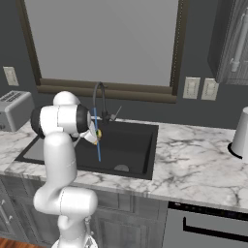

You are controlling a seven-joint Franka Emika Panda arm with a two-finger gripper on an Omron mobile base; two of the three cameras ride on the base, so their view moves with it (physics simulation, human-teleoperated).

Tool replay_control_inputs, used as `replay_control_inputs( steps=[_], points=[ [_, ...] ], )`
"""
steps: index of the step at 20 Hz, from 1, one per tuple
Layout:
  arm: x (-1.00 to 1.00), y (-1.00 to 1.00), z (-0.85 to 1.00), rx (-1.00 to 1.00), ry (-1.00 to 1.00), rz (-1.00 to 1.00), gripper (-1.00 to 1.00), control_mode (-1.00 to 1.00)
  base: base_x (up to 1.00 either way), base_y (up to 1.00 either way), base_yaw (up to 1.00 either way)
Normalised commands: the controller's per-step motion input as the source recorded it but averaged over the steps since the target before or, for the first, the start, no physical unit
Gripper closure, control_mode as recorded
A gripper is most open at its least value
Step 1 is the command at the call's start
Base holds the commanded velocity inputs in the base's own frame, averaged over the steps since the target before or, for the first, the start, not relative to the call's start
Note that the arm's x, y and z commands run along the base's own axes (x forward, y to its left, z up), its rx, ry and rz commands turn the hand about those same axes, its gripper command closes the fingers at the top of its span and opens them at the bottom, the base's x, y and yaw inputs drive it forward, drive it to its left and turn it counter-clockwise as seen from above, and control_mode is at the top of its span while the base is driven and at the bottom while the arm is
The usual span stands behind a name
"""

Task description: Soak the sponge with water for a few seconds and then drop it inside the sink.

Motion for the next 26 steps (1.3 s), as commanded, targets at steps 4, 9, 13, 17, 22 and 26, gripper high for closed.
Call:
replay_control_inputs(
  steps=[4,9,13,17,22,26],
  points=[
    [-0.14,0.00,0.00,0.00,0.00,0.00,1.00,-1.00,0.00,0.00,0.00],
    [-0.02,0.00,0.00,0.00,0.00,0.00,1.00,-1.00,0.00,0.00,0.00],
    [0.00,0.00,0.00,0.00,0.00,0.00,1.00,-1.00,0.00,0.00,0.00],
    [0.00,0.00,0.00,0.00,0.00,0.00,1.00,-1.00,0.00,0.00,0.00],
    [0.08,0.00,0.00,0.00,0.00,0.00,1.00,-1.00,0.00,0.00,0.00],
    [-0.25,0.00,0.04,0.00,0.00,0.00,1.00,-1.00,0.00,0.00,0.00]
  ],
)
